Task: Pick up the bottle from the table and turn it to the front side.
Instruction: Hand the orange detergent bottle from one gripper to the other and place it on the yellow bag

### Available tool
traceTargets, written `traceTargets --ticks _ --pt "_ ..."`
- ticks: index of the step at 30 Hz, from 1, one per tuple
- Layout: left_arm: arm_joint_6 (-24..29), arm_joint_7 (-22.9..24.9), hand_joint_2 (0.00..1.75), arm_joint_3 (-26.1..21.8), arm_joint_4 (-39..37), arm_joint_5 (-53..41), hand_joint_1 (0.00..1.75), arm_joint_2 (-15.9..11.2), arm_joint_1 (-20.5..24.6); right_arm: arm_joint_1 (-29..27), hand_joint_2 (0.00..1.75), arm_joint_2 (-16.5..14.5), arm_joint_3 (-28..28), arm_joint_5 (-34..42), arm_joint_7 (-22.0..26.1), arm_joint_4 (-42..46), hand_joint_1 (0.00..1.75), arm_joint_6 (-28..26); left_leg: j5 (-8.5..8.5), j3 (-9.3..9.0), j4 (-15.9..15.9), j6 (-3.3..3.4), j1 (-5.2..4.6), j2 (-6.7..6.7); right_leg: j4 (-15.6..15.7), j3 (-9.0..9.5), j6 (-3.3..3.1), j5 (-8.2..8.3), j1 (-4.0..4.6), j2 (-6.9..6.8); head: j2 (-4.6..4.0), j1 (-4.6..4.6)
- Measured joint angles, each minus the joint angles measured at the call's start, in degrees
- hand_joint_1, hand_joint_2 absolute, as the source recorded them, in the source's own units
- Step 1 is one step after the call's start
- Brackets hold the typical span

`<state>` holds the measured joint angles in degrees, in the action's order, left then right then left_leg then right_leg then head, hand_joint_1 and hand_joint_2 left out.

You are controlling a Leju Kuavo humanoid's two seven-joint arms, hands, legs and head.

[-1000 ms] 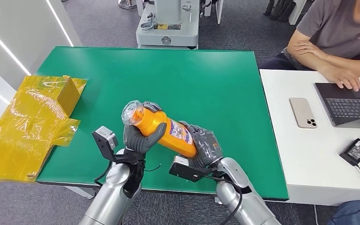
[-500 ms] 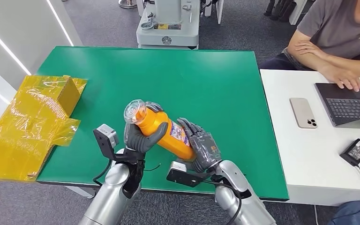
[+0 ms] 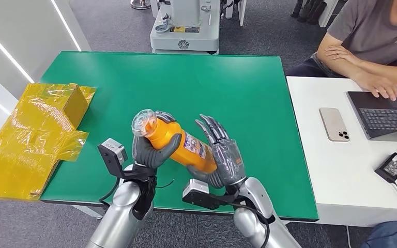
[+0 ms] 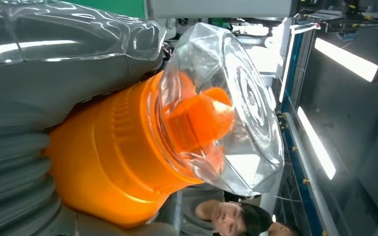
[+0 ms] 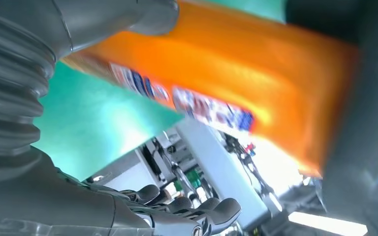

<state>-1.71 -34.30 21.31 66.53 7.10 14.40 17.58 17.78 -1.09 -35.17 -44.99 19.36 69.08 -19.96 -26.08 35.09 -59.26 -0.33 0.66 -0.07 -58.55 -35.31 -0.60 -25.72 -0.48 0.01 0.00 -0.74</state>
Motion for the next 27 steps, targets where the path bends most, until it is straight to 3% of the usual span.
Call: traceTargets --ticks 9,15,22,27 --pt "1.1 0.34 1.75 0.0 2.92 -6.29 1.75 -0.87 0.25 -2.5 1.75 -0.46 -0.09 3.76 2.33 7.67 0.0 -7.53 0.0 0.0 0.0 0.0 0.0 0.0 0.0 0.0 0.0 0.0 0.0 0.0 0.0 0.0" --pt "1.22 2.34 1.75 0.0 4.69 -10.62 1.75 -2.23 2.93 -4.84 1.75 -0.76 -0.45 3.97 2.71 11.46 0.0 -10.44 0.0 0.0 0.0 0.0 0.01 0.0 -0.01 0.0 0.0 0.0 0.01 0.0 0.0 0.01" --pt "2.42 7.44 1.75 -0.04 6.02 -21.69 1.75 -6.51 9.07 -6.37 1.75 -1.4 -0.8 5.16 2.85 13.06 0.0 -11.94 0.04 -0.02 0.01 -0.05 0.02 0.0 -0.03 0.0 -0.01 0.01 0.02 0.0 0.0 0.01" --pt "1.22 9.16 1.75 0.03 3.35 -30.01 1.75 -11.02 16.56 -6.88 1.75 -1.6 -0.78 6.4 3.27 13.15 0.0 -11.94 0.07 -0.04 0.0 -0.08 0.02 0.01 -0.05 0.0 -0.03 0.02 0.02 0.02 0.0 0.0"
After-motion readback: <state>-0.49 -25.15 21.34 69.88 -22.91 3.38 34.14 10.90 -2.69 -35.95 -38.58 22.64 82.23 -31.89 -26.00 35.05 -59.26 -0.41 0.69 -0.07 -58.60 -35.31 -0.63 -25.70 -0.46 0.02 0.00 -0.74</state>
